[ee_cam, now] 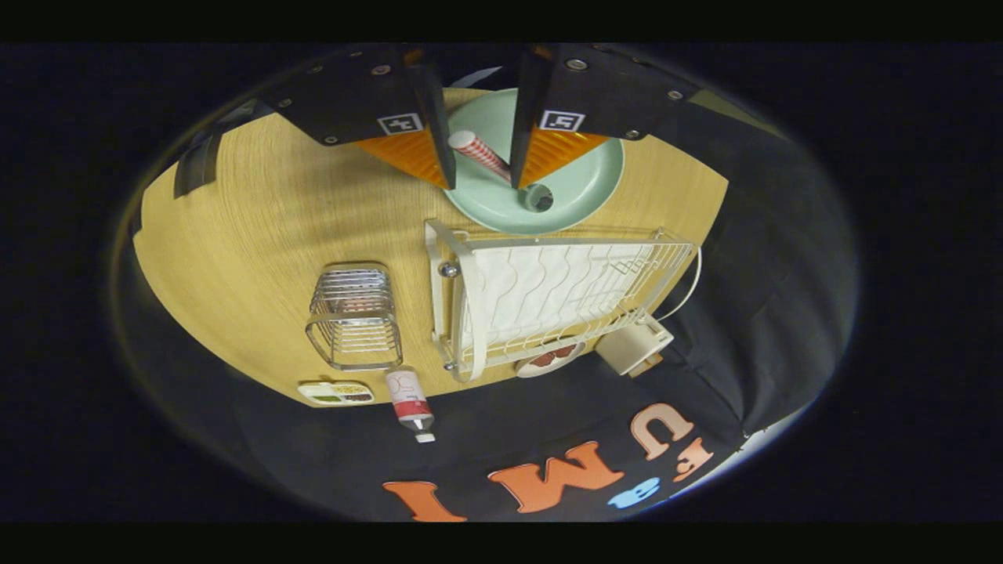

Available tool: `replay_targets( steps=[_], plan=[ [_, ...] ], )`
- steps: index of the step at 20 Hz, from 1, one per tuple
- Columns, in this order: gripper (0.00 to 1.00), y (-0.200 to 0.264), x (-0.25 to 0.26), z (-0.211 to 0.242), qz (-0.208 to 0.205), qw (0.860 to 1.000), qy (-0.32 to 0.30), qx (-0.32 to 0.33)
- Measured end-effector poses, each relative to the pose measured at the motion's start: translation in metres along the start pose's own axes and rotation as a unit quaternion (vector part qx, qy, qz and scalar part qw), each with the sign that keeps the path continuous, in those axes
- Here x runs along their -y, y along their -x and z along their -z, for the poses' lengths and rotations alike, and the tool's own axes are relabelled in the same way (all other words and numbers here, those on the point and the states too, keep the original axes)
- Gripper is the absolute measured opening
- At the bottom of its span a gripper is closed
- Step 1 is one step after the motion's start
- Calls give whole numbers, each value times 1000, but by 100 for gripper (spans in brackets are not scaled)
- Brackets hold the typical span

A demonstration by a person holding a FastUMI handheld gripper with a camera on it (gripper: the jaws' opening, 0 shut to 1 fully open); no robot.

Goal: Take the plate from the dish rack, then take the spoon from the basket and place it into the plate.

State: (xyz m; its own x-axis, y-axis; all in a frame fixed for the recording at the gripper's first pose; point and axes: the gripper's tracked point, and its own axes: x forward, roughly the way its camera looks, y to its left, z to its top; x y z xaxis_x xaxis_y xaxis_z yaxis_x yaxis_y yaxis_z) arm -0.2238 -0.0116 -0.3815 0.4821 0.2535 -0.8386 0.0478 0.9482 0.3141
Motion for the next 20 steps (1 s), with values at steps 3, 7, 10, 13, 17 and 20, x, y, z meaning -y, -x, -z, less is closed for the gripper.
replay_targets(
  steps=[3, 7, 10, 13, 17, 20],
  plan=[
    [46, 4, 9, -17, 23, 999, 17, 22],
    [64, 22, 9, -65, 38, 996, 18, 82],
    [77, 45, 6, -114, 47, 988, 29, 142],
    [86, 76, 0, -164, 59, 975, 51, 207],
    [91, 122, -14, -225, 71, 951, 82, 291],
    [92, 159, -30, -263, 79, 926, 105, 355]
  ],
)
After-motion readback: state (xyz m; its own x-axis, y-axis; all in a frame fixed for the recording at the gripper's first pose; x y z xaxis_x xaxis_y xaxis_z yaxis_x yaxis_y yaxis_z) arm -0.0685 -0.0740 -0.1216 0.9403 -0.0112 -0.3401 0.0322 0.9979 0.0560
